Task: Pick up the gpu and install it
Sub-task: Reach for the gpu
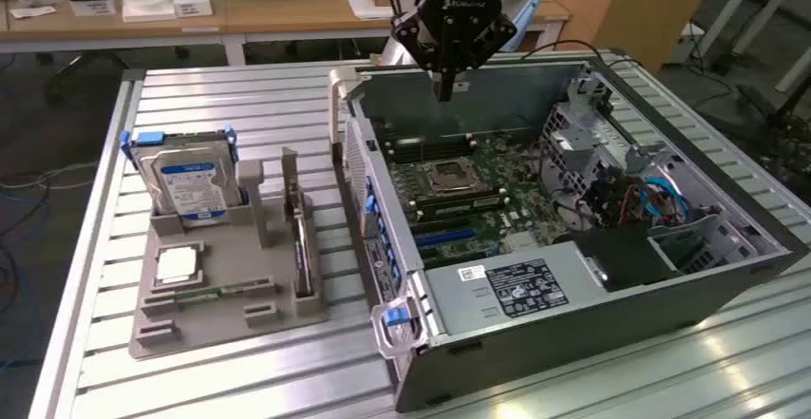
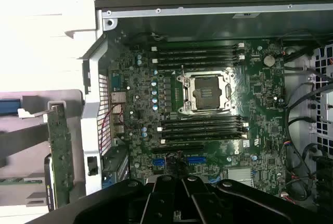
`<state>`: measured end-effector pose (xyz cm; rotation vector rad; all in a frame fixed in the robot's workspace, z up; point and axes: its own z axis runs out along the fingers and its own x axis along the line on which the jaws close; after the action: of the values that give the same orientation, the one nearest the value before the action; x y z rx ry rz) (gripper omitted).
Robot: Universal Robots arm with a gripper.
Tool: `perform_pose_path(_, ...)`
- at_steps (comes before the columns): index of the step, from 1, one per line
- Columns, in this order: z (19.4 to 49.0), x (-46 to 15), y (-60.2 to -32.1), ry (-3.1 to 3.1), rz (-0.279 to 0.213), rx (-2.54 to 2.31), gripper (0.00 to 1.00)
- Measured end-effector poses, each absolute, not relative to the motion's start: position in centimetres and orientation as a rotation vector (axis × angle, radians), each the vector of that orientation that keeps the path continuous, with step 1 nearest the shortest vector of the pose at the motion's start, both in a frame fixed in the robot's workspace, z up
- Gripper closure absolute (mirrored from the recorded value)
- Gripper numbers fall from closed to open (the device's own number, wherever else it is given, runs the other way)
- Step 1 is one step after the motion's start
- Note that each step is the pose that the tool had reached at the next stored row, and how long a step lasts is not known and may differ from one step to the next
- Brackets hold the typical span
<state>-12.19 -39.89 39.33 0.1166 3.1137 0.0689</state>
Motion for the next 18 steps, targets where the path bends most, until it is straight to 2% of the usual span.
perform_pose_path(18,39.30,-12.90,-39.88,3.114,0.069,0.117,0.89)
